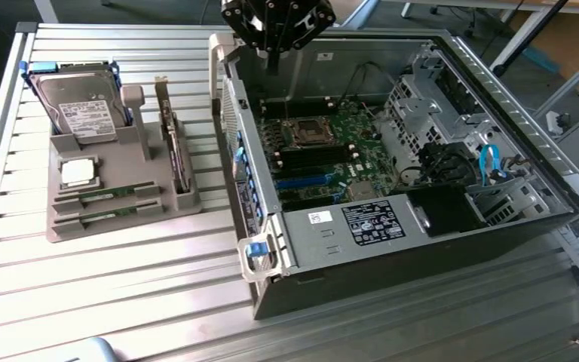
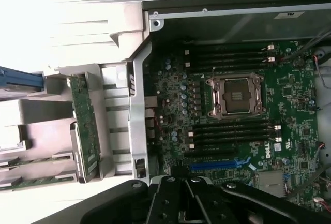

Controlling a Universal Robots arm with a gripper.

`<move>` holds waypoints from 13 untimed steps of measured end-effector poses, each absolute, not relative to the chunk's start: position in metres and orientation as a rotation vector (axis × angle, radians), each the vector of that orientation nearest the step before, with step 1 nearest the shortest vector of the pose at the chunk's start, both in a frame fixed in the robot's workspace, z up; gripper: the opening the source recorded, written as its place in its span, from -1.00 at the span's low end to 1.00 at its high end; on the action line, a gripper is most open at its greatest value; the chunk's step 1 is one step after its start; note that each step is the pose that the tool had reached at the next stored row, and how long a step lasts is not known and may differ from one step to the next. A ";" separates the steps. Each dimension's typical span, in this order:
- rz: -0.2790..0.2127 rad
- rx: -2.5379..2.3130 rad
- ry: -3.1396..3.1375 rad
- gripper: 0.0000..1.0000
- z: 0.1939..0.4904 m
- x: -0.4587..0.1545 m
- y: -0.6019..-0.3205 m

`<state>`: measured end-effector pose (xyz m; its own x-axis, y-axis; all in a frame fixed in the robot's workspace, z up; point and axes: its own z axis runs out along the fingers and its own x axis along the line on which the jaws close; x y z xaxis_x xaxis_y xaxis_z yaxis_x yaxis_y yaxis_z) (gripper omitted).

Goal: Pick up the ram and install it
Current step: 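Reach for the ram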

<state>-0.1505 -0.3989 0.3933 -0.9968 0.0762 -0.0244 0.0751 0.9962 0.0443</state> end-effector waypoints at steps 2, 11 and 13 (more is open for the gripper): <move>0.068 0.118 3.113 -0.79 0.393 -0.155 -0.399; 0.068 0.118 3.113 -0.79 0.393 -0.175 -0.399; 0.068 0.118 3.113 -0.79 0.393 -0.177 -0.399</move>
